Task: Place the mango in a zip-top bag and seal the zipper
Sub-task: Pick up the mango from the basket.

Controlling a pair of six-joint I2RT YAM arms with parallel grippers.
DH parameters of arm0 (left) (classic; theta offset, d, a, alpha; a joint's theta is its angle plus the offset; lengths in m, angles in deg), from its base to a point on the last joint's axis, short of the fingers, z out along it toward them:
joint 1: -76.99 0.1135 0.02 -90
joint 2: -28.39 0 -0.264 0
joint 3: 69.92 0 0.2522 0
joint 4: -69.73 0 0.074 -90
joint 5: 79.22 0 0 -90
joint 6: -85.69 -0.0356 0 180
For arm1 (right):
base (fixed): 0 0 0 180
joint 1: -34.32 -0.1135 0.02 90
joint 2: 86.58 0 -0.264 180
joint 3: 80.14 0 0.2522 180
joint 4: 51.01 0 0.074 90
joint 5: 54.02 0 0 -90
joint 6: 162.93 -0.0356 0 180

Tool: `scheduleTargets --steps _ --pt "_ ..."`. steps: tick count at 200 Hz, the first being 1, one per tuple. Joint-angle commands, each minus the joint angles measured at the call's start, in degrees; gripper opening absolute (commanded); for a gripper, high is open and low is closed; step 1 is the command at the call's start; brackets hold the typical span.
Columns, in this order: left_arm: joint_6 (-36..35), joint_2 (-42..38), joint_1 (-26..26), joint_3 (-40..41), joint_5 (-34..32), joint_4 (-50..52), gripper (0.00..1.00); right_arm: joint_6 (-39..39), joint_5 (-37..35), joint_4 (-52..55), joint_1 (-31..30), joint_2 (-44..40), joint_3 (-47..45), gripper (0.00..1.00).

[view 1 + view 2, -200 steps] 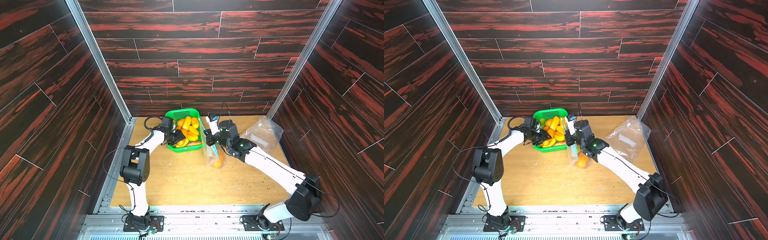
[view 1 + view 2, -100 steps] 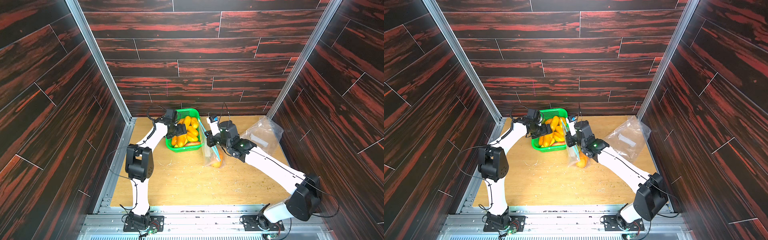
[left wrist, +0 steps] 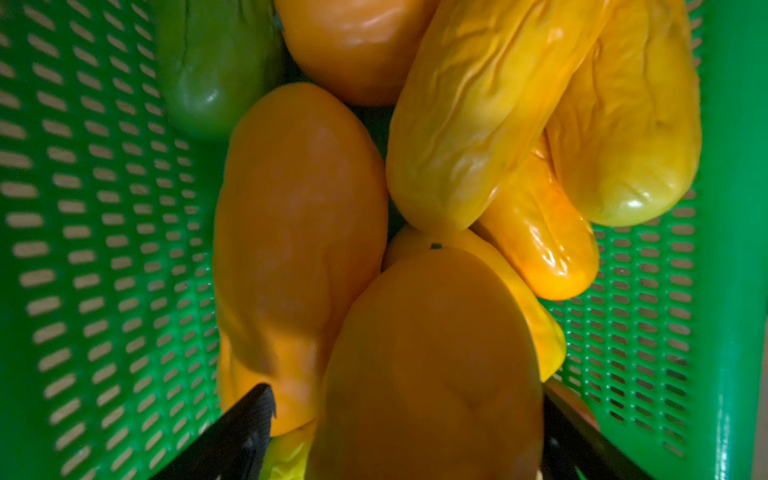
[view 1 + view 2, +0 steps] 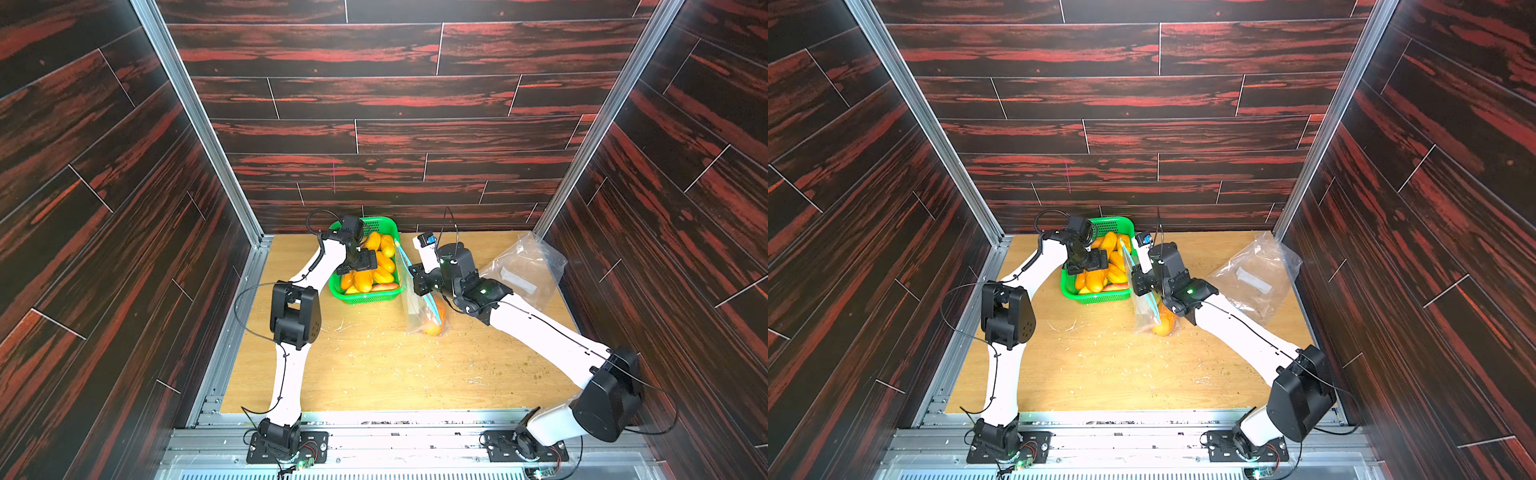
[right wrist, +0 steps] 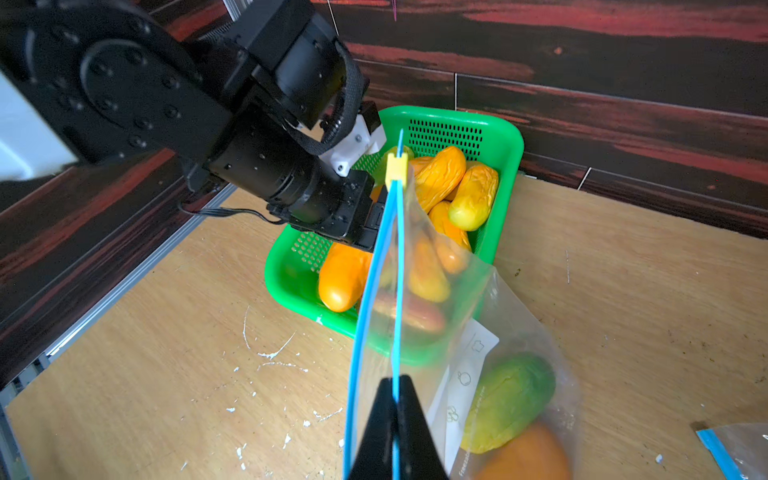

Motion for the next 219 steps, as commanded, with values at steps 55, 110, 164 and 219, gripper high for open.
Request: scheduleTargets --steps 55,110,164,219 --pt "-0.4 1.65 -0.3 -1.93 1.81 2.28 0.62 -0.98 1.05 0.1 0.15 -0.36 -0.75 0.0" --pt "3.34 -10.74 -0.09 3.72 2.42 -7.35 0.23 -3.69 0.93 5.38 0.48 2.44 5.35 0.0" --pt "11.0 -42.9 -0.89 37.88 -2.07 -51.01 0.0 -9.37 6.6 11.0 1.3 9.65 17.27 0.0" --pt "8.45 -56.23 -7.11 61.07 -9.77 -82.63 0.0 -15.28 15.59 6.0 2.37 12.08 18.62 0.0"
